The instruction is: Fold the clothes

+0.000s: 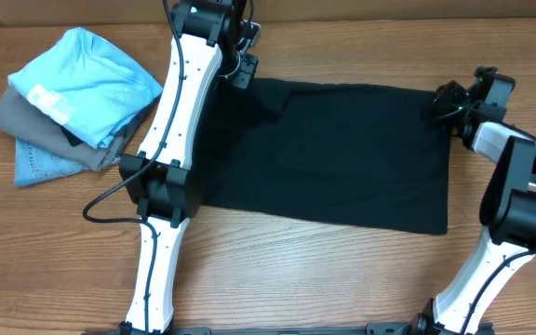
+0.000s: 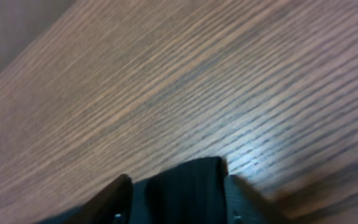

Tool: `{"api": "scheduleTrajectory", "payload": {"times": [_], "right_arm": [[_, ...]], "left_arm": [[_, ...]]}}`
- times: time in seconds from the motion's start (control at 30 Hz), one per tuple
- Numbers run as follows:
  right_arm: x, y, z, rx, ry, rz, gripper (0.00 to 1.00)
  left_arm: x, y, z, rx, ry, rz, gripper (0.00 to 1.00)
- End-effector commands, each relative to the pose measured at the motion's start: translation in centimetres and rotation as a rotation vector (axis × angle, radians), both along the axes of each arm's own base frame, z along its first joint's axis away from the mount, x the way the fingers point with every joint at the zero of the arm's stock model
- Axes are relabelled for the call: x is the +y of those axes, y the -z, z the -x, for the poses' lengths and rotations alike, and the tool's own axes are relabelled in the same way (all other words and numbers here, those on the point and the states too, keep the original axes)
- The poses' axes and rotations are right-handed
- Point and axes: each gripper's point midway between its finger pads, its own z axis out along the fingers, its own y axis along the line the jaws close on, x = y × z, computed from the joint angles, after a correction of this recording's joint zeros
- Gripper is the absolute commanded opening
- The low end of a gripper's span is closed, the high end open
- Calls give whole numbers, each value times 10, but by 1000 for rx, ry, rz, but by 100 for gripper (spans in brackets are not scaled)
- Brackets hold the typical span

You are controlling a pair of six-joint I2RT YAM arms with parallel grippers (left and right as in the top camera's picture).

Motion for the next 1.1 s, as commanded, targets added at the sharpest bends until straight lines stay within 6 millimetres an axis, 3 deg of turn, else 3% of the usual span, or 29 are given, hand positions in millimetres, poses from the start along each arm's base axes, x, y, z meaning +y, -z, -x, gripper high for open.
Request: {"api": "scheduleTrajectory", "payload": {"times": [0.0,0.17,0.33,0.53,0.77,0.87,1.07], "right_arm": [[5,24,5,51,-7,-19,42],[2,20,3,41,-3,-17,24],[-3,-7,-2,-10,0,-6,9],[0,-54,-6,-85,-19,1,6],[-1,-94,-3,-135,-17,19,4],[-2,-99,2,-121,-12,14,4],[2,-85,15,-42,-11,-12,4]], "left_arm": [[0,-12,-3,-32,-7,16,4],[0,-12,-2,-29,-6,15,4],[0,-12,-1,-25,-6,14,4],[0,-11,0,-21,-6,12,4],[2,-10,3,-9,-8,4,4],[2,-10,3,-8,-8,4,4],[2,-10,3,-5,-8,4,4]]}}
